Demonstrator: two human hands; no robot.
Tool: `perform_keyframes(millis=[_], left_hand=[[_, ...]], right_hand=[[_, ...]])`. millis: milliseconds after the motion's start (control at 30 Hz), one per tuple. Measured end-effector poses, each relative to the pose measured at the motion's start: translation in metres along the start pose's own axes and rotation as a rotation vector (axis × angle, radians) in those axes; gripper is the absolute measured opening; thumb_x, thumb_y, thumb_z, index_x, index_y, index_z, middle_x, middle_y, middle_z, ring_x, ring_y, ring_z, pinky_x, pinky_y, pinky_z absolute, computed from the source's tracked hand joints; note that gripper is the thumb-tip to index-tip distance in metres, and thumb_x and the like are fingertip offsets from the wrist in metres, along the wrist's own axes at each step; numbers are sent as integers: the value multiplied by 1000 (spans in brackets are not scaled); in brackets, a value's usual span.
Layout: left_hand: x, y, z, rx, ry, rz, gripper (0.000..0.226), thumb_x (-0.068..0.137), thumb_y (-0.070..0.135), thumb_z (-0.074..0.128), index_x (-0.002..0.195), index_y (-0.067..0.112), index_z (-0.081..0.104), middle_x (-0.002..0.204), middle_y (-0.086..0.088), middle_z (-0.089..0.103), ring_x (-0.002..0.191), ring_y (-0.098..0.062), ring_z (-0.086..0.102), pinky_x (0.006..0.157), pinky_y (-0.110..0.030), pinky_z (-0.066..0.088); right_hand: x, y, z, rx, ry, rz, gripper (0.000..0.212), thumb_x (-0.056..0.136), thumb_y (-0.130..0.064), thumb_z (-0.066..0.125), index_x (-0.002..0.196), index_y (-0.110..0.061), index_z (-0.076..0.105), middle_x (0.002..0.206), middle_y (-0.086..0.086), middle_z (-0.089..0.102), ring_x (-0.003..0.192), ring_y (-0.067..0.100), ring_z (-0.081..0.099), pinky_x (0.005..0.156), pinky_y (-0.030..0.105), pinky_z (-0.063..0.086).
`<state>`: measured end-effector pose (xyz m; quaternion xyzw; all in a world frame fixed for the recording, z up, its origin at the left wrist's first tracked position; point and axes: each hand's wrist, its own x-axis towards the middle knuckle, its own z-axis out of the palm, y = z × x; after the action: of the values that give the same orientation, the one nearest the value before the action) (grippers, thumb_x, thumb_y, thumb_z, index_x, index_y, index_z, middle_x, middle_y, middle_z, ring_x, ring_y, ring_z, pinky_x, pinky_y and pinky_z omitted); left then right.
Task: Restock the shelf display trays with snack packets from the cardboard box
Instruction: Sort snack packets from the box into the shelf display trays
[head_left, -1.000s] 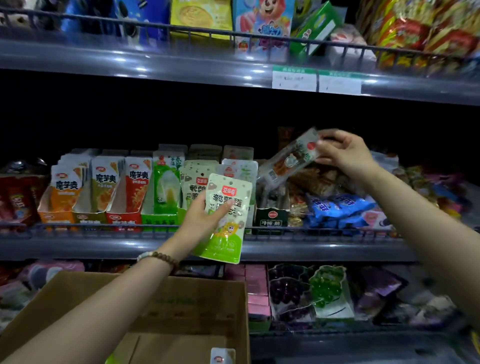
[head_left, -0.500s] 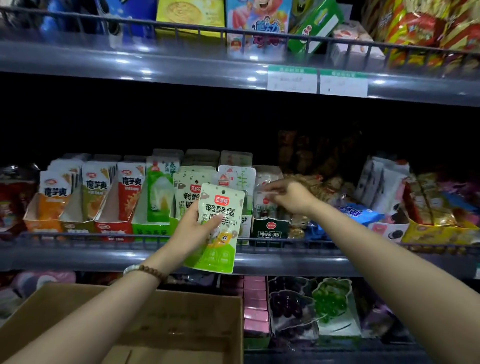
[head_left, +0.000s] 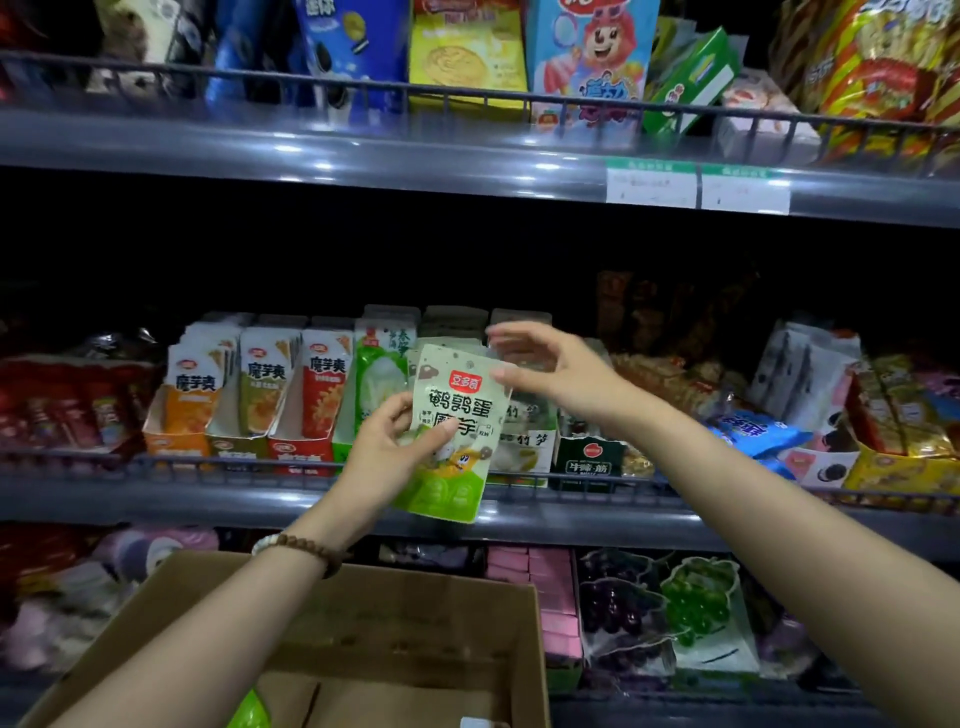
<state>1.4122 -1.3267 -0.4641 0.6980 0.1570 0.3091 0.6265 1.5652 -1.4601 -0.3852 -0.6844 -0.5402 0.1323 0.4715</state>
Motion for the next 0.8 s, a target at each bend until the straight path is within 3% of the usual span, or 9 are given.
perform_keyframes(millis=[133, 233, 367, 433, 500, 633, 800], left_hand=[[-2, 7, -12, -63, 43, 17, 32, 81, 11, 70, 108, 10, 55, 96, -1, 72, 76, -5, 69, 61, -16, 52], [5, 5, -21, -39, 58, 29, 29, 82, 15, 68, 107, 18, 53, 102, 0, 69, 87, -7, 68, 68, -15, 53], [17, -19, -42, 239, 65, 21, 53, 89, 36, 58, 136, 19, 38, 138, 1, 47, 125, -12, 45, 100, -24, 39], [19, -32, -49, 398, 4, -6, 70, 85, 50, 53, 144, 21, 28, 149, 2, 35, 135, -15, 35, 110, -34, 33], [20, -40, -51, 509, -70, -26, 79, 82, 59, 46, 149, 25, 21, 154, 5, 26, 140, -15, 27, 114, -40, 28], [22, -53, -51, 599, -171, -16, 70, 90, 53, 45, 149, 29, 18, 156, 4, 22, 143, -13, 20, 116, -36, 22], [19, -66, -53, 659, -176, -21, 72, 85, 62, 41, 148, 40, 16, 155, 5, 23, 145, -20, 15, 116, -50, 23]], right_hand=[[6, -8, 30, 54, -100, 122, 27, 83, -12, 71, 108, -5, 65, 101, 11, 70, 83, 10, 64, 73, 21, 52], [16, -15, 38, 29, -11, 88, 17, 81, -10, 71, 97, -7, 67, 83, 2, 69, 68, 0, 63, 59, 15, 49], [36, -1, 33, 50, 375, 109, 31, 81, -12, 72, 110, -3, 64, 104, 12, 69, 95, 20, 66, 82, 34, 55], [46, 12, 31, 53, 435, 148, 38, 83, -13, 70, 117, -2, 60, 113, 12, 66, 103, 21, 63, 88, 34, 54], [57, 24, 31, 36, 420, 194, 44, 82, -17, 71, 122, -4, 57, 118, 11, 64, 107, 22, 62, 93, 38, 52], [68, 43, 41, -208, 227, 266, 55, 82, -23, 72, 130, -8, 50, 117, 2, 59, 106, 23, 61, 84, 34, 52], [71, 57, 60, -503, 91, 202, 61, 79, -29, 74, 134, -17, 50, 134, 7, 53, 123, 26, 49, 104, 36, 40]])
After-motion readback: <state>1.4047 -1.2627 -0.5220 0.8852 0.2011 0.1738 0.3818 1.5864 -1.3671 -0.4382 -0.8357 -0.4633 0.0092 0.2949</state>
